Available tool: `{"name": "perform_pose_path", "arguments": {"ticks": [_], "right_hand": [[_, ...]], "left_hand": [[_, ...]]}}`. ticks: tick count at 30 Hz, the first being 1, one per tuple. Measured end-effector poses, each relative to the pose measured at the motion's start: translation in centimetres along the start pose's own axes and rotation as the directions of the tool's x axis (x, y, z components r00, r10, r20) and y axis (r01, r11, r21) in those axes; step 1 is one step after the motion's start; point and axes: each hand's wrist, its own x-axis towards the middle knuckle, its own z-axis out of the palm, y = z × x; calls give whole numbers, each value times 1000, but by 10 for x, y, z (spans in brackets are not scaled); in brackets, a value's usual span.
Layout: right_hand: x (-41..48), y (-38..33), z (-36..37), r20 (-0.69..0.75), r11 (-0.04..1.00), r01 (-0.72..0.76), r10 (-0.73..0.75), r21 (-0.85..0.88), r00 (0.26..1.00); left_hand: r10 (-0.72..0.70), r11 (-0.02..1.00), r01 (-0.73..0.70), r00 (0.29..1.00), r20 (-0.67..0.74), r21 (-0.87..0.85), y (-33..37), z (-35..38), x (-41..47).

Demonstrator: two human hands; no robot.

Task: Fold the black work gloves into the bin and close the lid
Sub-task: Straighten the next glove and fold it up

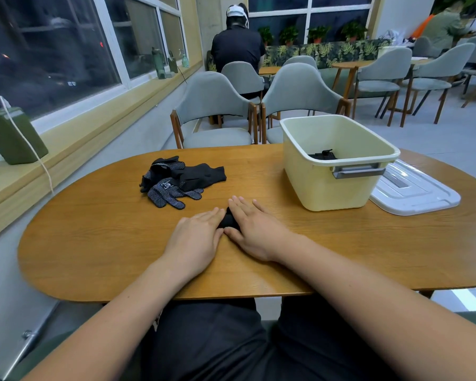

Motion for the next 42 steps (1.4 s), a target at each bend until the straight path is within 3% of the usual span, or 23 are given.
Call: {"name": "perform_pose_path", "arguments": {"ticks": [4,9,12,17,24,28,33,37,42], "right_hand": [[1,12,-1,-10,999,47,-47,6,999],[-19,15,-2,-260,992,127,-123,1,958],[-33,15,0,-334,981,190,-190,-36,923],[-33,15,4,-334,981,178,-195,-83,922],[-18,19,2,-275,993,111,-97,36,957],[-11,25,-2,-257,985,97,-57,145,965],[-1,35,-7,-208,953,43,21,299,978],[2,39,-10,-179,952,23,34,306,983],[10,26,-6,-241,965,-24,89,262,966]], "left_hand": [[3,1000,-3,999,45,-4,-6,1,6],[3,1000,-1,995,99,-14,-11,2,17],[4,1000,-1,992,126,-30,-14,2,22],[1,999,7,988,154,-51,-16,3,27],[-4,997,19,980,200,-75,-20,2,36],[47,994,-30,987,156,-109,-32,4,42],[85,980,-87,996,-19,-178,-50,3,44],[87,975,-103,992,-89,-195,-55,-1,41],[105,967,-127,988,-112,-221,-56,-1,42]]}}
